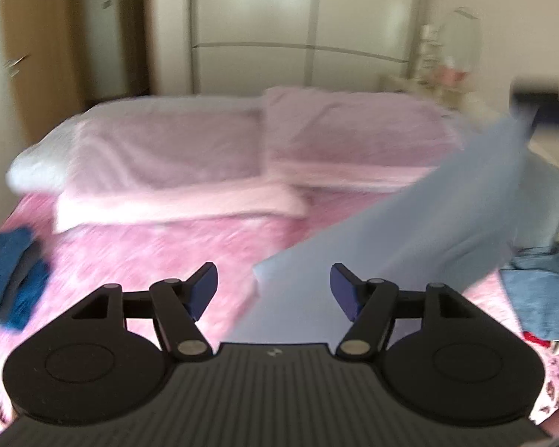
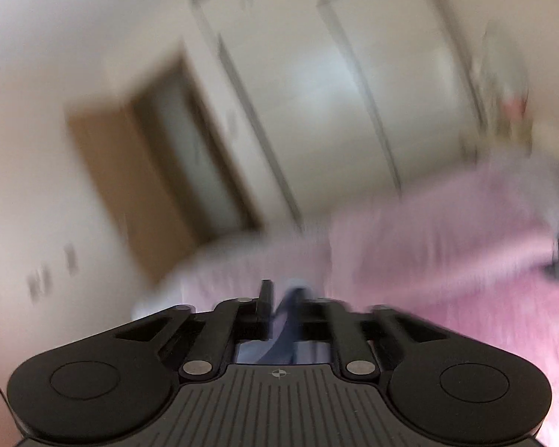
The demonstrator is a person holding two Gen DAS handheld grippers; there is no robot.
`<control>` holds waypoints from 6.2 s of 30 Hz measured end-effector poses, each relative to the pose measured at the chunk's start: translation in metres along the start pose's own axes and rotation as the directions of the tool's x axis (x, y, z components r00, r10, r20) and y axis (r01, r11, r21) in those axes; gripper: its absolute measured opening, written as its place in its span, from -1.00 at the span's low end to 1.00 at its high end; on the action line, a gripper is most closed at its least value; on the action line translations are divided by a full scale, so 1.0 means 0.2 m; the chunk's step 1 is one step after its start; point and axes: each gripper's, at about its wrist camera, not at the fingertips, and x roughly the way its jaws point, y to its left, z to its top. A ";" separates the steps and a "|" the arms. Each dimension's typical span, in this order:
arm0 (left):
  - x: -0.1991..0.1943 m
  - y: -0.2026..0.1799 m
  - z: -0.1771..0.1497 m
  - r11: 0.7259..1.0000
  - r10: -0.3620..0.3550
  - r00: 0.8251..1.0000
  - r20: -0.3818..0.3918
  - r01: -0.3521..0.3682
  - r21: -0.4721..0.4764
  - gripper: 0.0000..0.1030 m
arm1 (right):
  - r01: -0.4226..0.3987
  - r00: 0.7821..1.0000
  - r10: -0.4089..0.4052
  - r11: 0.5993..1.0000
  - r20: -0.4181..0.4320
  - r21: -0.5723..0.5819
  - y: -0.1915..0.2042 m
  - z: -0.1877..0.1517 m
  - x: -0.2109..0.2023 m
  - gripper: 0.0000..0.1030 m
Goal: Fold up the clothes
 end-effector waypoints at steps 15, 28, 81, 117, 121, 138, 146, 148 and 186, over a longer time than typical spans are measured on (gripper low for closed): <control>-0.20 0.20 -0.50 0.988 0.139 0.975 -0.176 -0.148 -0.041 0.24 | -0.035 0.929 -0.084 0.950 -0.361 -0.311 0.20 -0.89 0.02 -0.16; -0.51 -0.06 -0.88 0.980 0.180 0.957 -0.229 -0.194 -0.040 0.24 | -0.085 0.871 -0.133 0.908 -0.473 -0.411 0.13 -1.35 -0.33 -0.16; 0.12 0.85 -0.89 0.971 0.013 0.965 -0.262 0.051 0.236 0.23 | 0.237 0.814 -0.522 0.700 -0.256 -0.673 0.32 -1.79 0.38 -0.13; 1.12 0.58 -1.42 0.441 -0.011 0.996 0.093 -0.079 0.894 0.16 | 0.499 0.797 -0.592 0.758 -0.123 -0.420 -0.61 -1.43 0.71 -0.99; 1.16 0.55 -1.55 0.234 -0.074 0.966 0.247 -0.224 0.946 0.23 | 0.490 0.795 -0.588 0.768 -0.149 -0.413 -0.68 -1.44 0.70 -0.99; 0.84 0.62 -0.57 0.721 -0.135 0.927 0.349 -0.150 0.677 -0.91 | 0.533 0.823 -0.561 0.704 0.092 -0.469 -0.42 -1.15 0.48 -0.99; 0.22 0.76 0.12 0.860 -0.195 0.810 0.553 -0.130 0.494 -0.92 | 0.558 0.828 -0.506 0.710 0.240 -0.429 -0.09 -0.82 0.12 -0.99; 0.09 0.79 0.17 0.868 -0.215 0.797 0.564 -0.108 0.484 -0.92 | 0.561 0.828 -0.492 0.713 0.270 -0.421 -0.01 -0.75 0.03 -0.99; 1.30 0.84 -0.03 0.990 0.014 0.959 -0.283 0.027 0.138 -0.38 | 0.494 0.716 -0.581 0.813 -0.386 -0.308 -0.85 -0.59 1.00 0.26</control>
